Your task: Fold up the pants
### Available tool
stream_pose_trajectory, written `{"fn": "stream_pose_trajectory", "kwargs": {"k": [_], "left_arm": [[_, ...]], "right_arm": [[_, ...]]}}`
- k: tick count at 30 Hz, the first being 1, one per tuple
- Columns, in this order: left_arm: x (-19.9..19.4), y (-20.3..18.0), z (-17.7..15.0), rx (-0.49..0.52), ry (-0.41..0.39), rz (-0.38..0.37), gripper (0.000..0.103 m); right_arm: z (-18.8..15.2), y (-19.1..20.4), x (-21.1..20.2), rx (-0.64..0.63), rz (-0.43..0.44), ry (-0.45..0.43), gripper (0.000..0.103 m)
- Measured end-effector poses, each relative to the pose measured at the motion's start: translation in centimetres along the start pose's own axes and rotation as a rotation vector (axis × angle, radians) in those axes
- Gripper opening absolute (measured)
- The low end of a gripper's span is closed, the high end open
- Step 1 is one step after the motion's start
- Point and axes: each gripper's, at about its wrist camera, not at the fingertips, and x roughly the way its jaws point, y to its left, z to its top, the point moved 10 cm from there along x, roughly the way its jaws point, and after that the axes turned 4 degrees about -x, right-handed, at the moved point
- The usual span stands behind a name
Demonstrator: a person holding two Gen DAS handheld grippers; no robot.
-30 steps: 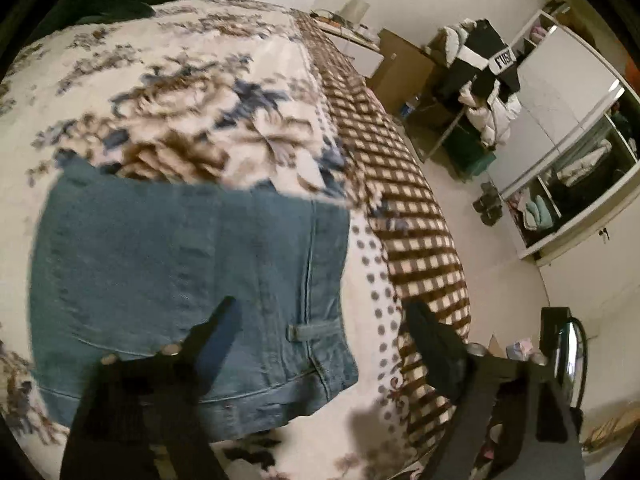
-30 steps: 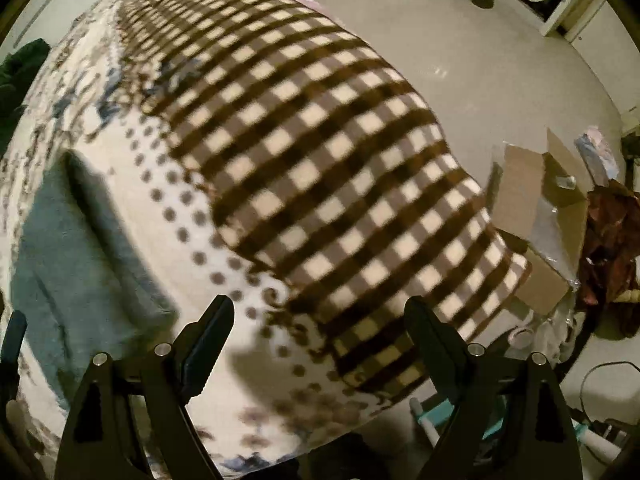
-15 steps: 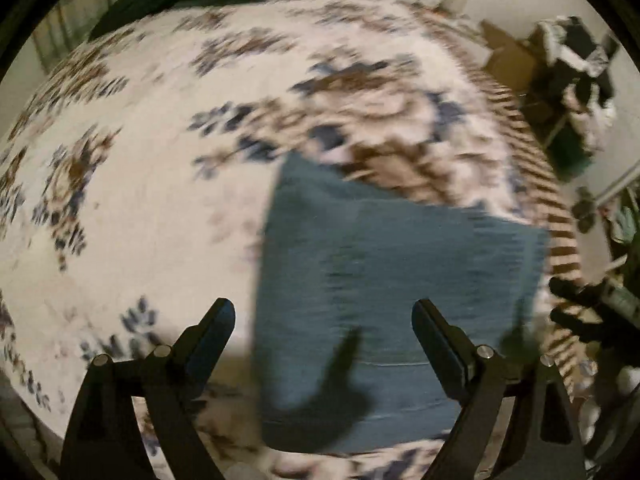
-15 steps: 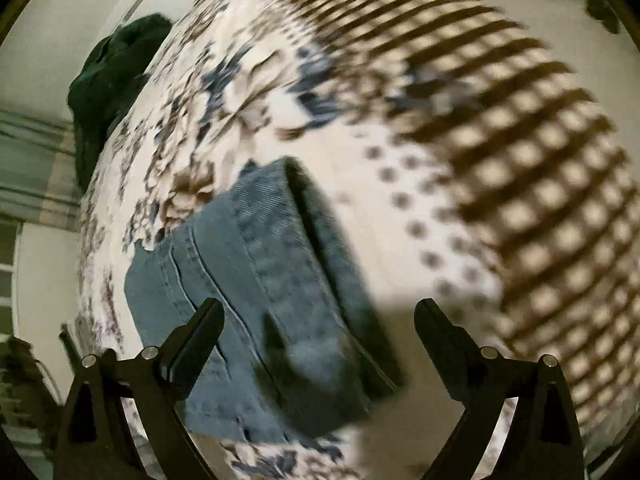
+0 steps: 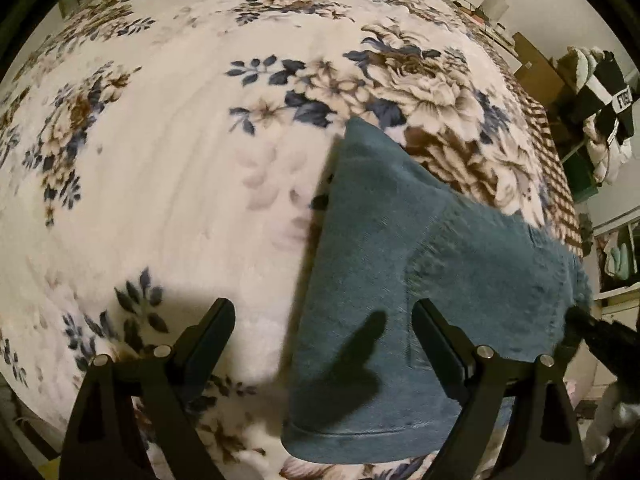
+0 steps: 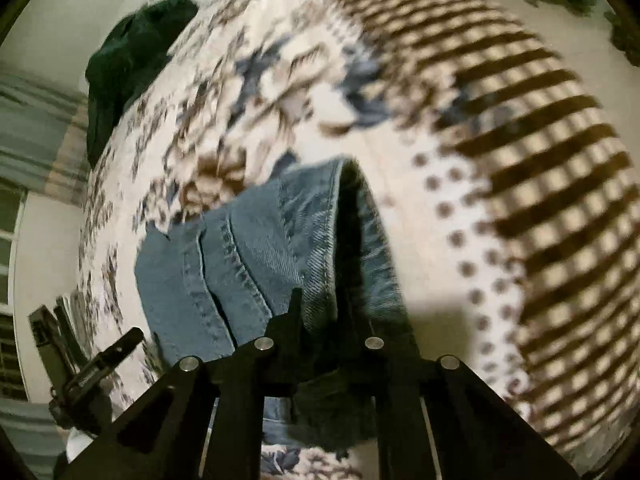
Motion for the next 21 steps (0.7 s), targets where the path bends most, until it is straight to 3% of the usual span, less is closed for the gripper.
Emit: {"fn": "stream_pose_trajectory", "kwargs": {"k": [5,7,8,9,11,12,13,14,17,18,19,20,21], "left_arm": [[0.0,-1.1,1.9,-0.003,-0.003,-0.035,0.09],[0.4,-1.8,3.0,-0.007,-0.006,-0.048,0.09],[0.7,-2.2,3.5,-0.004,-0.009,-0.054,0.09],[1.2,-2.6,4.1,0.002,-0.006,-0.058,0.09],[2.5,-3.5,5.8,0.015,0.007,-0.067,0.09],[2.9,-3.7,6.4,0.02,0.008,-0.069,0.09],[3.6,-4.0,7.3,0.023,0.009,-0.079,0.09],[4.5,-4.3,8.1,0.019,0.02,-0.088,0.09],[7.0,-4.3,9.3,-0.004,0.064,-0.108,0.089],[7.9,-4.6,9.6,0.0,0.08,-0.138,0.072],[8.3,-4.7,9.6,0.003,0.087,-0.154,0.032],[8.7,-5.0,9.6,0.004,0.097,-0.186,0.022],[9.0,-5.0,9.4,0.006,0.102,-0.191,0.022]], "right_arm": [[-0.3,-4.8,-2.0,0.066,-0.114,-0.02,0.014],[-0.8,-5.3,0.0,0.044,-0.118,0.066,0.016],[-1.0,-5.5,0.8,0.02,-0.123,0.108,0.023],[-1.0,-5.4,1.4,0.002,-0.134,0.133,0.029],[-0.1,-4.9,1.6,-0.003,-0.11,0.133,0.031],[0.5,-4.7,1.2,0.007,-0.089,0.11,0.046],[1.3,-4.6,0.6,0.026,-0.058,0.076,0.07],[2.0,-4.7,0.2,0.056,-0.026,0.05,0.087],[3.7,-5.5,0.3,0.139,0.051,0.025,0.088],[4.1,-5.6,0.8,0.153,0.06,0.028,0.088],[4.4,-5.8,1.4,0.166,0.076,0.041,0.088],[4.3,-6.1,2.5,0.191,0.099,0.077,0.087],[4.3,-6.0,3.4,0.209,0.112,0.1,0.085]]}}
